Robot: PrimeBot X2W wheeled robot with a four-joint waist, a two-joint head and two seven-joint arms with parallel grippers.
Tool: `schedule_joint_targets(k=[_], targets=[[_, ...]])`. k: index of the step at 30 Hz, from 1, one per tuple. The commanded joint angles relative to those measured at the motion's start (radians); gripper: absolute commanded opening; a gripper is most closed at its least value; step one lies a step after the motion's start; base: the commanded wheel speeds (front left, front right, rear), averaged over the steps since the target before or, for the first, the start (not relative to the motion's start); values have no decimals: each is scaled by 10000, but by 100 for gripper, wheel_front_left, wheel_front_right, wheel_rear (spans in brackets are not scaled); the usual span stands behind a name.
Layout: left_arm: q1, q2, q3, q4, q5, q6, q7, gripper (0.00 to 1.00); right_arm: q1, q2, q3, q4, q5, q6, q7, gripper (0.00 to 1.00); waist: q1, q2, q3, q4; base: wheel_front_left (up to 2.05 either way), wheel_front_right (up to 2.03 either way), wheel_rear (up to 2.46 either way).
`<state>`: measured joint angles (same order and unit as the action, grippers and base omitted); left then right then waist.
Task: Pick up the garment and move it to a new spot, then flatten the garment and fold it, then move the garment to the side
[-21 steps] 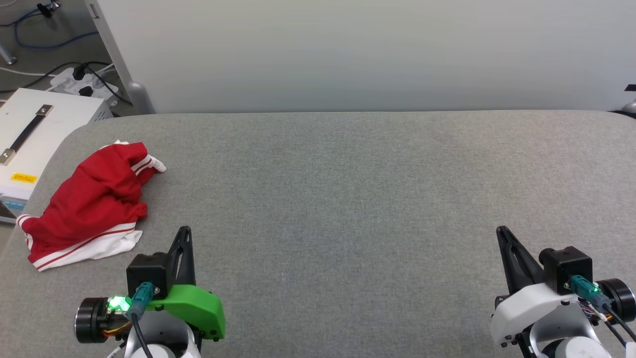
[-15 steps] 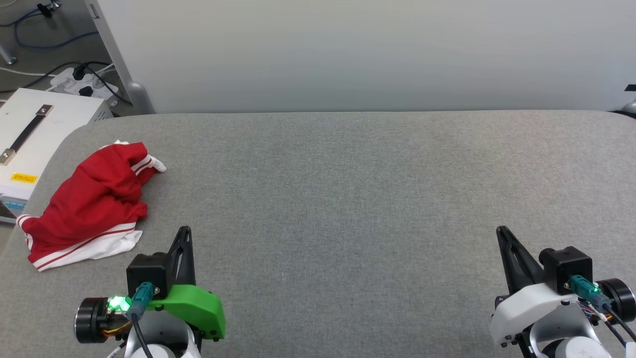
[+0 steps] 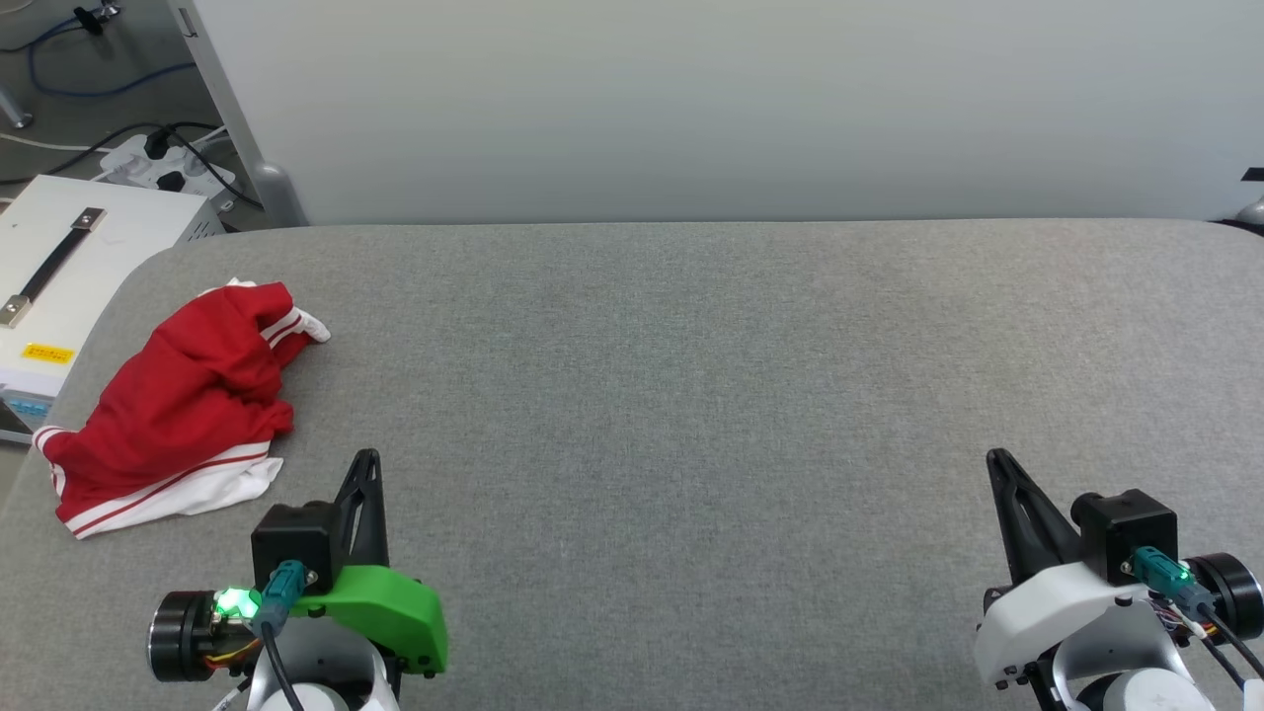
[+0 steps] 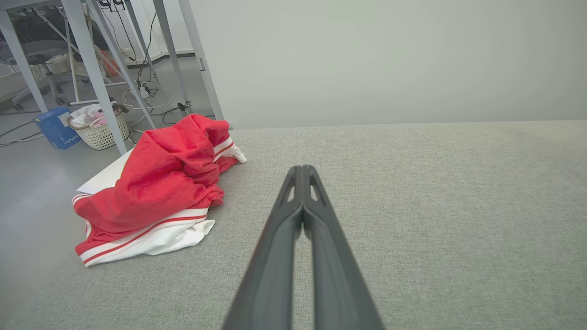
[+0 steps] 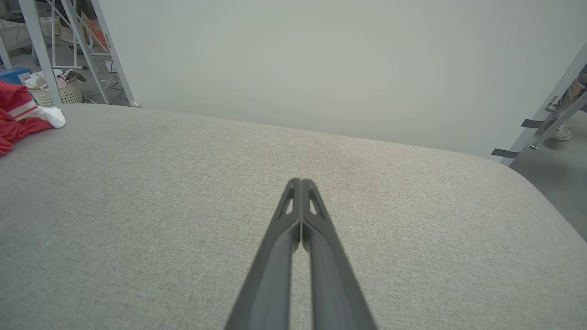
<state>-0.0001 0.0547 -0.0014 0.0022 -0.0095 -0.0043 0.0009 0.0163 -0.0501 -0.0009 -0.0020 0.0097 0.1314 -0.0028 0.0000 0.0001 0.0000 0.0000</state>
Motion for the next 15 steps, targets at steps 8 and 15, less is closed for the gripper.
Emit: schedule_joint_targets(k=[8,15], targets=[[1,-45,14,-22,95,43,-9,0,-163,-1,9,20,-97,-7,28,0,0,-1,0,0,0,0,0],[1,-45,14,-22,95,43,-9,0,-163,-1,9,20,-97,-7,28,0,0,-1,0,0,0,0,0]])
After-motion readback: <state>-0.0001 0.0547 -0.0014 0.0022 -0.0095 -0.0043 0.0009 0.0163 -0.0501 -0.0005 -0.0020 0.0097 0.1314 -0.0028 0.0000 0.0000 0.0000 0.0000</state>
